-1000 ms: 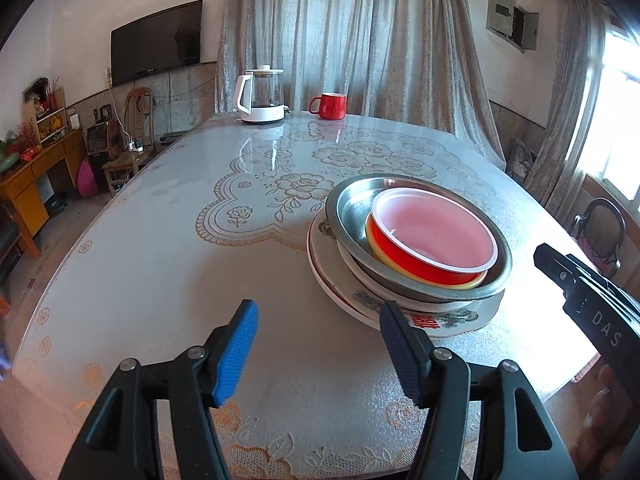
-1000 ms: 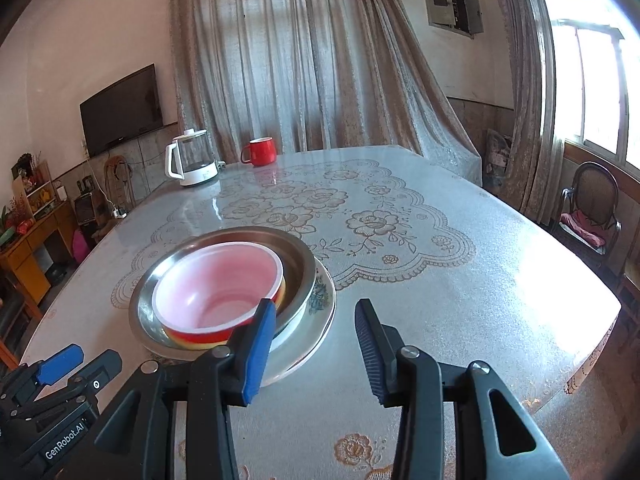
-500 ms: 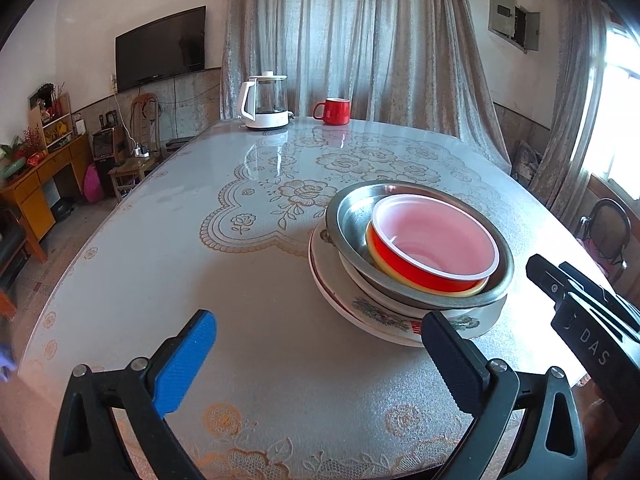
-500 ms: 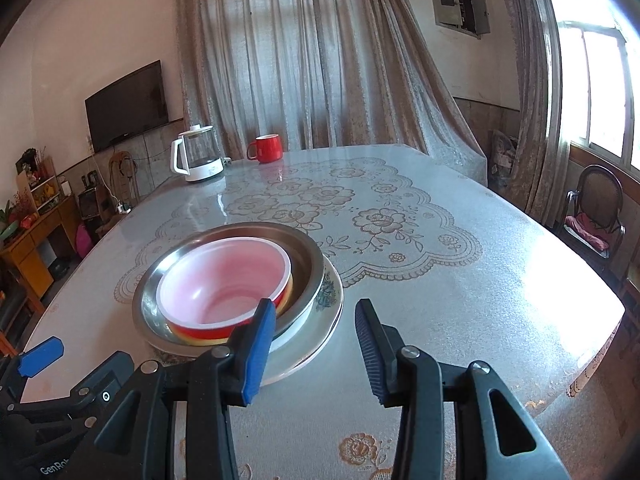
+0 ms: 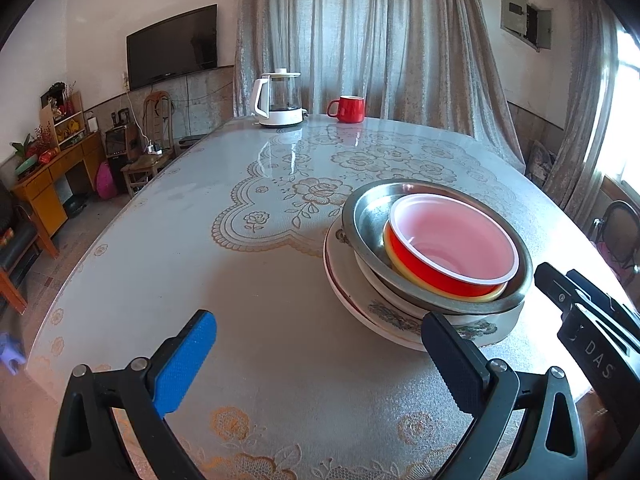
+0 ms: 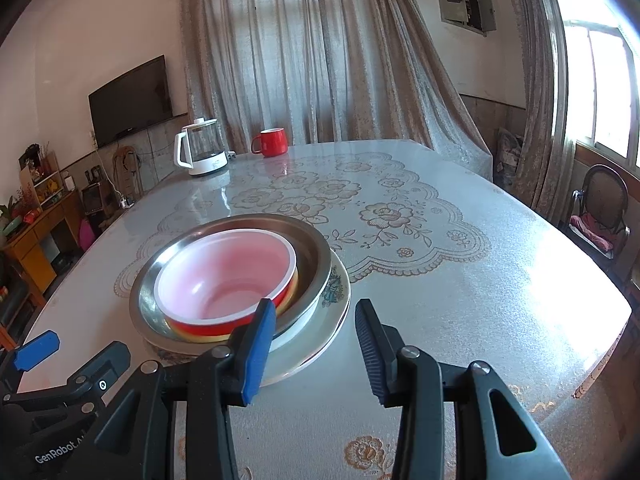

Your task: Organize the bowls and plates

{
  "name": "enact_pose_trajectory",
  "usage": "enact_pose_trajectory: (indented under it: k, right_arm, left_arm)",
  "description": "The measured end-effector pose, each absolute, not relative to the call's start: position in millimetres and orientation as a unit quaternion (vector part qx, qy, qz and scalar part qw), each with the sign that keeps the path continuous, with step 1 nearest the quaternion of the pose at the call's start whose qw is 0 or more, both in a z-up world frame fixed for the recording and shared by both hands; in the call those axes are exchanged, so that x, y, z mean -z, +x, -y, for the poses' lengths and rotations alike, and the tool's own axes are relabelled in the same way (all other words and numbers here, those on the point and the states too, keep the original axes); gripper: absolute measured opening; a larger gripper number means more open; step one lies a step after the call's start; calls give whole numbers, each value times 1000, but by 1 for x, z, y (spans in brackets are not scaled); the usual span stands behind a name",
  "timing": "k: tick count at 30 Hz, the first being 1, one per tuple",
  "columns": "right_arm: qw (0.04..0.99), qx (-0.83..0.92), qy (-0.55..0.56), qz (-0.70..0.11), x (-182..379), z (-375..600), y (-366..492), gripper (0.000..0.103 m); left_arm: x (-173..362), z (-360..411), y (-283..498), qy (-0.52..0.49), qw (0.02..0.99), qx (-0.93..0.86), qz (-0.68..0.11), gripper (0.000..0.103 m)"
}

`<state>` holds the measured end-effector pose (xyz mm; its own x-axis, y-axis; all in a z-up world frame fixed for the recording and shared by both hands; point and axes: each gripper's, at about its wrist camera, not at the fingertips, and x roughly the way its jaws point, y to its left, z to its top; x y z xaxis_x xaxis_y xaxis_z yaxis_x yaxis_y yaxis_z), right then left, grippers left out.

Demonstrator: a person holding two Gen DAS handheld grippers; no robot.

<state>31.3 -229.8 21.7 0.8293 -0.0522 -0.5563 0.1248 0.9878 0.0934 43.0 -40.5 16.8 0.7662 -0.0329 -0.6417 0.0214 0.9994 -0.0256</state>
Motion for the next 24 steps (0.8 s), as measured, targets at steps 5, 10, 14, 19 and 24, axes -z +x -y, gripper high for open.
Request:
enact_pose_trajectory:
  k: [5, 10, 14, 19, 24]
  right_arm:
    - [954, 49, 64, -288, -21, 231, 32, 42]
    - [954, 50, 62, -290, -19, 232, 33, 42]
    - [954, 50, 60, -290, -19, 231, 33, 42]
    - [954, 51, 57, -290, -20, 230, 33, 42]
    - [953, 50, 57, -292, -19, 230, 34, 42]
  left_arm:
    - [-14, 40, 46, -10, 939, 5, -343, 103]
    - [-13, 39, 49, -10, 940, 5, -342, 103]
    - [-13, 39, 50, -14, 940, 16, -342, 103]
    - [-14, 42, 47, -9, 941, 19, -338, 103]
    - [-17, 43, 44, -7, 944, 21, -330, 103]
